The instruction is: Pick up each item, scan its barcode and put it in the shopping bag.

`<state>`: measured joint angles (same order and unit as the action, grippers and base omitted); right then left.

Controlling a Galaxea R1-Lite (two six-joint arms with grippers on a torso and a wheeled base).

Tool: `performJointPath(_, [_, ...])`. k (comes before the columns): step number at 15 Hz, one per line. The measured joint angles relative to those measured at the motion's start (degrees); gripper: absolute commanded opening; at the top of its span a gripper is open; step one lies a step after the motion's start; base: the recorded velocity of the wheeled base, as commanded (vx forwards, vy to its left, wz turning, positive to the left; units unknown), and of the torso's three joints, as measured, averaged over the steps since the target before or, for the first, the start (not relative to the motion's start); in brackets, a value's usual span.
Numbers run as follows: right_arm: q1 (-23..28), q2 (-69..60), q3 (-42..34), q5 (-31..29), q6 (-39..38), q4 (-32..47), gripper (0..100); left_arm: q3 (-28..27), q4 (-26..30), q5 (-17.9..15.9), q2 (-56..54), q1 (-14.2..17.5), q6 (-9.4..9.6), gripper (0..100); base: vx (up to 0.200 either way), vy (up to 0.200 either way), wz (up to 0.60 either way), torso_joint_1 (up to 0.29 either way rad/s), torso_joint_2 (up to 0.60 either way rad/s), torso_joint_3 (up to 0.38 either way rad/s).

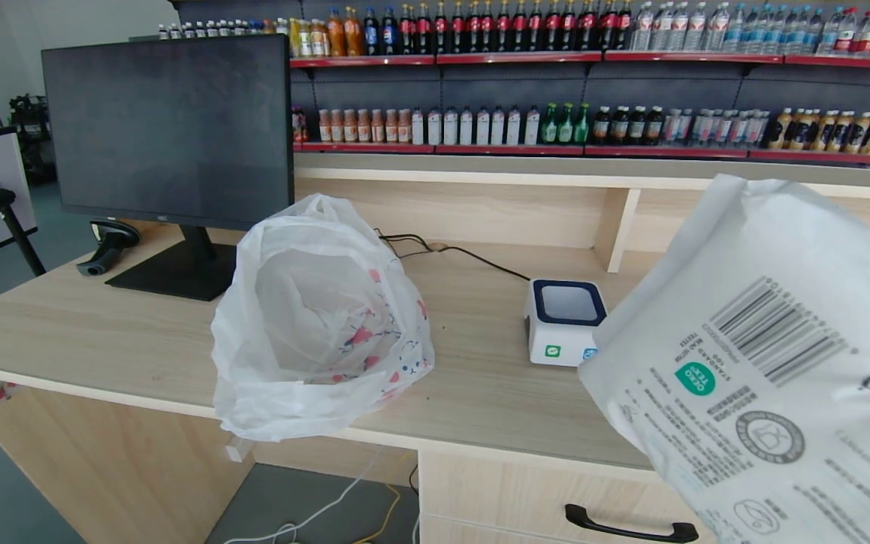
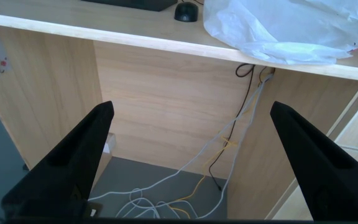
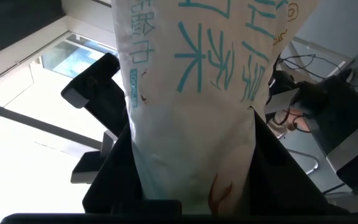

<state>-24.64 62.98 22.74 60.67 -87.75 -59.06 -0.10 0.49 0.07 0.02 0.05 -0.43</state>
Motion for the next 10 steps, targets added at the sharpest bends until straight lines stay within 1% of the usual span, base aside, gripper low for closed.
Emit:
performJointPath(8, [-0.05, 0.59, -0.48, 0.04, 0.07, -0.13, 0, 0.0, -0.02, 0.0, 0.0, 0.02, 0.02, 100, 0.0, 0.0, 0.0, 0.0, 0.0, 0.0])
performJointPath(10, [-0.05, 0.56, -1.1, 0.04, 0.09, -2.22, 0, 0.0, 0.0, 0.0, 0.0, 0.02, 0.0, 100, 0.0, 0.0, 0.0, 0.0, 0.0, 0.0])
